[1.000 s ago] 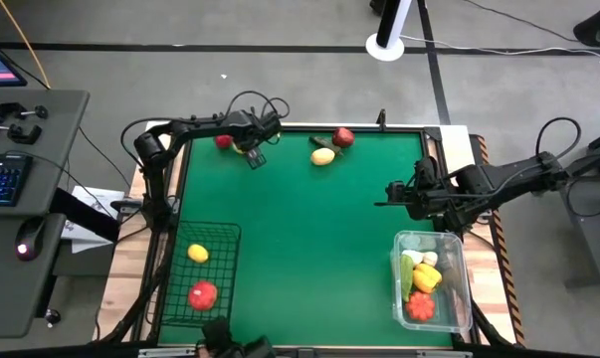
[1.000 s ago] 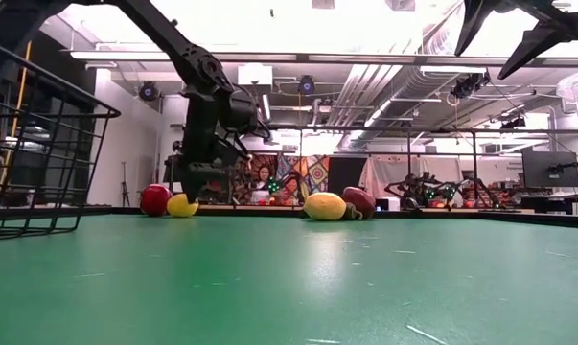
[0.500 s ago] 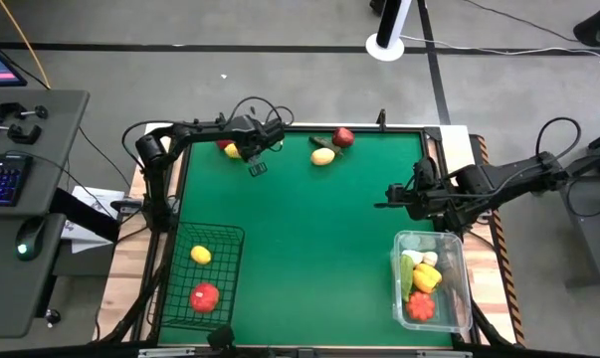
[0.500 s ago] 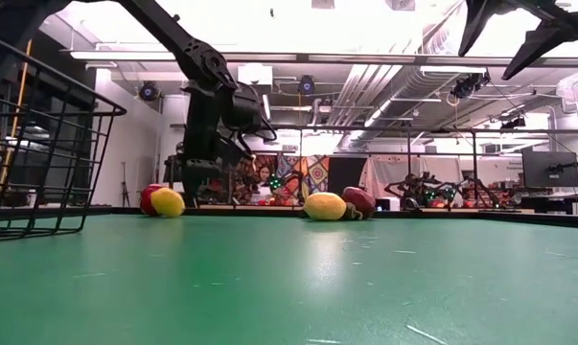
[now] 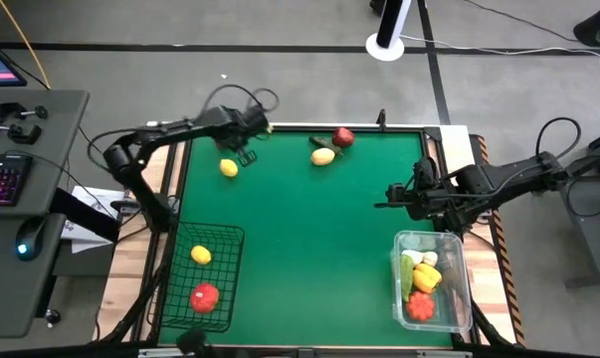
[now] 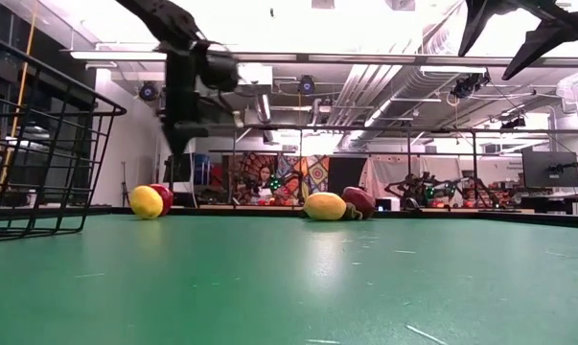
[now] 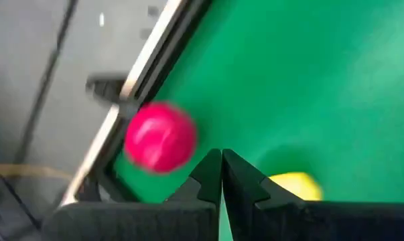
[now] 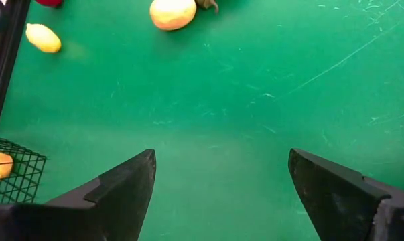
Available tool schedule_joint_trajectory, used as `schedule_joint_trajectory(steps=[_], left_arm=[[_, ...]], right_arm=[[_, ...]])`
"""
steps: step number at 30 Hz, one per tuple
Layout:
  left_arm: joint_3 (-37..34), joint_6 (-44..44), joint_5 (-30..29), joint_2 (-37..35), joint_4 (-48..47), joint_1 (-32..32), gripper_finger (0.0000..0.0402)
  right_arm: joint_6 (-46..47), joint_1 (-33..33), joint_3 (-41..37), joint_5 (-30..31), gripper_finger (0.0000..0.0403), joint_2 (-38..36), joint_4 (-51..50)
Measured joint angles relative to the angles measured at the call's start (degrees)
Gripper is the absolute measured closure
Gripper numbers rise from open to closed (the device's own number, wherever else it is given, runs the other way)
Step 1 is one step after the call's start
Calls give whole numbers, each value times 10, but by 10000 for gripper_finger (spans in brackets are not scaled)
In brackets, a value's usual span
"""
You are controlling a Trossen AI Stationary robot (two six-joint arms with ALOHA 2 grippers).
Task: Sort produce into baskets
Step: Put the yellow lemon into the black wire basket
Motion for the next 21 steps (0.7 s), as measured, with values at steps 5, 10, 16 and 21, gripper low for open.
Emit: schedule_joint_trajectory(steps=[5,10,16,21], left_arm=[[-47,-27,95,-10,-14,73,401],[-96,-52,101,2,5,90,401],[-143,-106,40,3,11,80,401],[-177,-121,68,3,-4,60,401]], right_arm=[[0,0,0,0,70,0,0],[0,0,0,1,70,0,0],[0,0,0,1,70,0,0],[-8,0,0,1,70,0,0]])
